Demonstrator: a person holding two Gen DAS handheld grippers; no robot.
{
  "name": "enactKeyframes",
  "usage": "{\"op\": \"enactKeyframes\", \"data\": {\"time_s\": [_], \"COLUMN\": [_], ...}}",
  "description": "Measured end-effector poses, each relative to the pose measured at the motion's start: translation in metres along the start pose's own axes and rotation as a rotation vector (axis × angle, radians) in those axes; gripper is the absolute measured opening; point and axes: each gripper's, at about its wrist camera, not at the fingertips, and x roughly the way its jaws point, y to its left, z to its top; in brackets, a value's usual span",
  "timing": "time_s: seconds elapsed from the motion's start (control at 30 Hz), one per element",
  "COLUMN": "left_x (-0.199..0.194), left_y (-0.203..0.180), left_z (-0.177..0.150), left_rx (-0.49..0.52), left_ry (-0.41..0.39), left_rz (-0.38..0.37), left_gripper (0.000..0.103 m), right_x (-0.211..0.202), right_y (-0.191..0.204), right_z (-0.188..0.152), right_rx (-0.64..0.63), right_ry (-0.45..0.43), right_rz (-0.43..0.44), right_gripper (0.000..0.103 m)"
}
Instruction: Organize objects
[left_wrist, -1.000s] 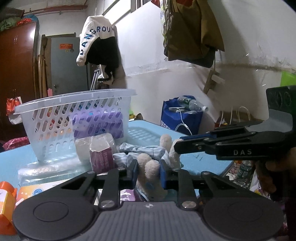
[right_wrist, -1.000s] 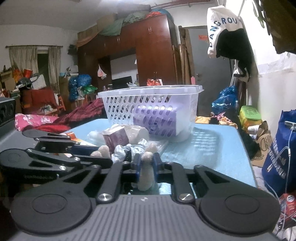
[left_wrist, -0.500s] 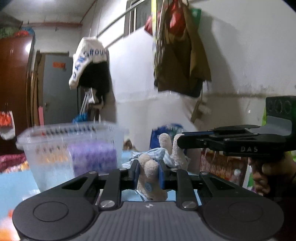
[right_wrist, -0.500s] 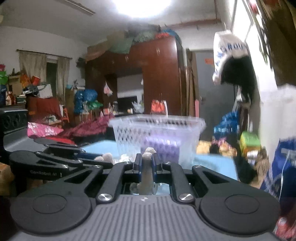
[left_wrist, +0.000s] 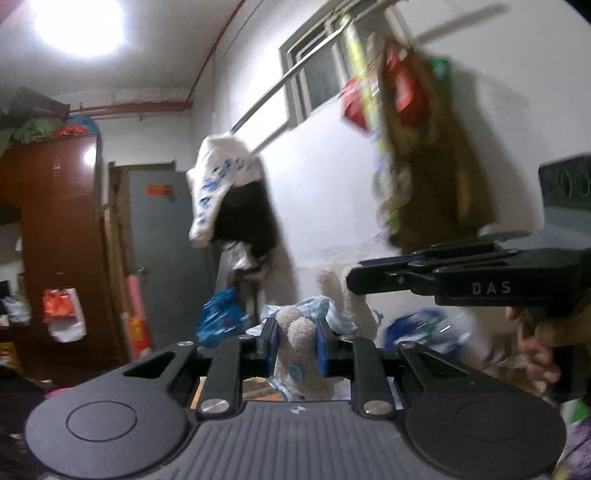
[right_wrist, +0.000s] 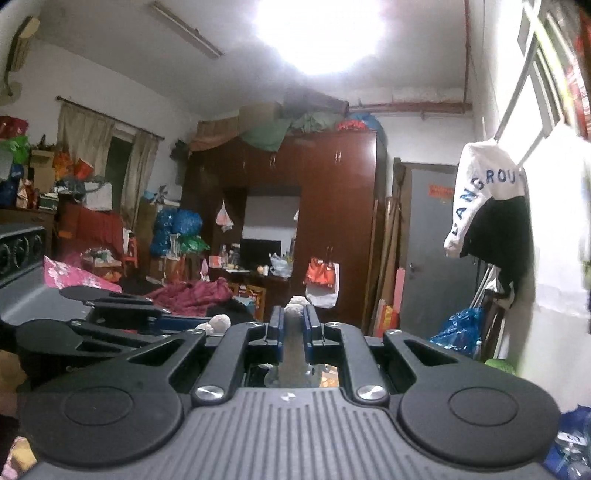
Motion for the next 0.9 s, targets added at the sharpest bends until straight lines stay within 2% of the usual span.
{"op": "enactKeyframes", "data": {"time_s": [0.17, 0.3, 0.5, 0.53, 0.6, 0.63, 0.67, 0.7, 0.73, 0.8, 0.87, 0.9], "left_x": [0.051, 0.087, 0.102, 0.100, 0.091, 0.083, 0.075, 0.063, 0.046, 0.014, -0.022, -0.039], "left_y": [0.052, 0.073, 0.083, 0.085, 0.082, 0.079, 0.079, 0.076, 0.074, 0.065, 0.055, 0.050], "left_z": [-0.020, -0.043, -0.057, -0.058, -0.058, -0.056, -0.053, -0.049, -0.046, -0.047, -0.056, -0.064], "left_rx": [-0.042, -0.068, -0.098, -0.095, -0.071, -0.055, -0.047, -0.048, -0.057, -0.078, -0.096, -0.106], "left_ry": [0.143, 0.269, 0.345, 0.354, 0.353, 0.336, 0.309, 0.279, 0.250, 0.225, 0.221, 0.223], "left_rz": [0.066, 0.088, 0.100, 0.103, 0.110, 0.124, 0.140, 0.151, 0.149, 0.146, 0.155, 0.161], "left_gripper": [0.024, 0.019, 0.021, 0.024, 0.054, 0.061, 0.069, 0.073, 0.075, 0.081, 0.082, 0.082], "right_x": [0.076, 0.126, 0.157, 0.160, 0.159, 0.156, 0.152, 0.146, 0.135, 0.106, 0.065, 0.043], "right_y": [-0.003, 0.000, 0.002, 0.003, 0.005, 0.005, 0.004, 0.002, 0.000, -0.002, -0.005, -0.006], "right_z": [-0.024, -0.060, -0.093, -0.097, -0.098, -0.098, -0.092, -0.089, -0.083, -0.074, -0.073, -0.077], "right_rx": [0.013, 0.032, 0.064, 0.059, 0.056, 0.052, 0.053, 0.057, 0.064, 0.076, 0.107, 0.135], "right_ry": [0.119, 0.241, 0.388, 0.410, 0.432, 0.431, 0.423, 0.404, 0.377, 0.306, 0.226, 0.186], "right_rz": [-0.016, -0.006, -0.006, -0.002, 0.004, -0.002, -0.010, -0.027, -0.045, -0.046, -0.018, -0.010], "right_gripper": [0.012, 0.012, 0.012, 0.012, 0.014, 0.017, 0.032, 0.052, 0.061, 0.088, 0.103, 0.103]}}
